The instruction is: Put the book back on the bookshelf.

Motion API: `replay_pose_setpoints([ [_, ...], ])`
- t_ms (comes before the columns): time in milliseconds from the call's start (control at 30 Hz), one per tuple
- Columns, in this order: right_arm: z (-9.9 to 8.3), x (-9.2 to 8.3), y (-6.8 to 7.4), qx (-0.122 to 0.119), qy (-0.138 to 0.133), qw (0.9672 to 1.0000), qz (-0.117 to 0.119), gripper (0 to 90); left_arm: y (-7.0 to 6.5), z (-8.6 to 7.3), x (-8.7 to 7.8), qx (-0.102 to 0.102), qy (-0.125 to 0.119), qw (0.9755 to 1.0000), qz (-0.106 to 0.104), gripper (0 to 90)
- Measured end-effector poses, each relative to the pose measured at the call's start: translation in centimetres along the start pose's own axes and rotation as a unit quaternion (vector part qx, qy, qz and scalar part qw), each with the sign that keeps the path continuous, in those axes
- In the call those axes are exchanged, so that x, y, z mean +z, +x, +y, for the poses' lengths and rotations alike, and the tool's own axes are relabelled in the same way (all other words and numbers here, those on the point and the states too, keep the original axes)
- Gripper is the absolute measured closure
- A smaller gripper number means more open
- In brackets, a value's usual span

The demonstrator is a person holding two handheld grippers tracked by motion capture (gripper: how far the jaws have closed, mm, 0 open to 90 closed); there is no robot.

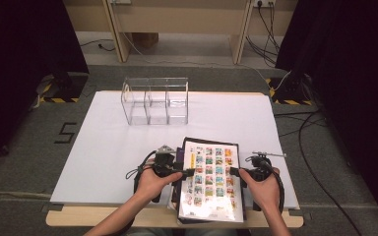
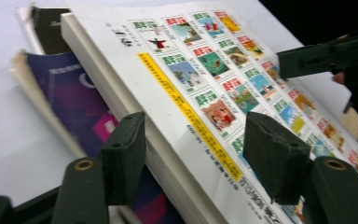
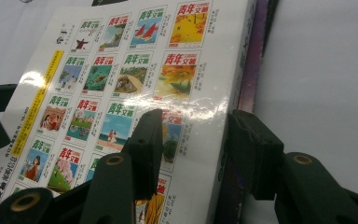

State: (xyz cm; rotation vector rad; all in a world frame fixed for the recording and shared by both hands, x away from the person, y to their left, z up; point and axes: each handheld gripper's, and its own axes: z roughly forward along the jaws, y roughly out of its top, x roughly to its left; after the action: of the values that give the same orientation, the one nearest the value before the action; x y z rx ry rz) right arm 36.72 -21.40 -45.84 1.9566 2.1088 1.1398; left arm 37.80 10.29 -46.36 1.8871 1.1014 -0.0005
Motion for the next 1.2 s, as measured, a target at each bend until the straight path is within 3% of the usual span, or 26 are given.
replay_pose_setpoints([
  [133, -0.1, 0.2, 0.3, 0.003, 0.003, 1.0000, 0.006, 55.5, 0.3, -0.3, -0.3, -0.006, 0.005, 0.9999, 0.007, 39.5],
  [233, -0.3, 0.3, 0.6, 0.009, 0.007, 0.9998, 0.015, 55.5, 0.8, -1.1, -0.4, -0.024, 0.018, 0.9995, 0.008, 38.4],
  [300, -0.4, 0.4, 0.7, 0.007, 0.010, 0.9998, 0.017, 55.5, 0.9, -1.2, -0.5, -0.026, 0.017, 0.9995, 0.011, 39.0],
  [500, -0.5, 0.7, 1.7, -0.004, 0.016, 0.9997, 0.017, 55.4, 1.5, -1.8, -1.2, -0.062, 0.021, 0.9978, 0.007, 42.1],
  [700, -0.7, 0.8, 2.1, -0.009, 0.020, 0.9996, 0.017, 55.5, 1.6, -2.2, -1.7, -0.072, 0.017, 0.9972, 0.009, 46.4],
  [767, -0.8, 0.8, 2.4, -0.008, 0.018, 0.9997, 0.015, 55.5, 2.0, -2.1, -2.2, -0.099, 0.009, 0.9950, 0.005, 52.0],
  [867, -0.9, 0.9, 2.5, -0.006, 0.016, 0.9998, 0.014, 55.5, 2.2, -2.0, -2.4, -0.109, 0.000, 0.9941, -0.004, 55.1],
  [933, -0.9, 0.9, 2.5, -0.005, 0.016, 0.9998, 0.013, 55.4, 2.2, -2.1, -2.6, -0.129, -0.012, 0.9915, -0.012, 55.6],
  [1000, -0.9, 0.9, 2.5, -0.007, 0.014, 0.9998, 0.012, 55.4, 2.2, -2.1, -2.7, -0.134, -0.019, 0.9907, -0.016, 57.1],
  [1033, -0.9, 0.9, 2.5, -0.006, 0.014, 0.9998, 0.012, 55.4, 2.0, -2.1, -3.0, -0.147, -0.034, 0.9881, -0.028, 57.8],
  [1167, -0.9, 0.9, 2.5, -0.004, 0.014, 0.9998, 0.012, 55.3, 1.7, -1.9, -3.2, -0.148, -0.049, 0.9868, -0.043, 59.4],
  [1200, -0.9, 0.9, 2.5, -0.003, 0.014, 0.9998, 0.012, 55.3, 1.6, -1.9, -3.0, -0.156, -0.058, 0.9847, -0.052, 59.6],
])
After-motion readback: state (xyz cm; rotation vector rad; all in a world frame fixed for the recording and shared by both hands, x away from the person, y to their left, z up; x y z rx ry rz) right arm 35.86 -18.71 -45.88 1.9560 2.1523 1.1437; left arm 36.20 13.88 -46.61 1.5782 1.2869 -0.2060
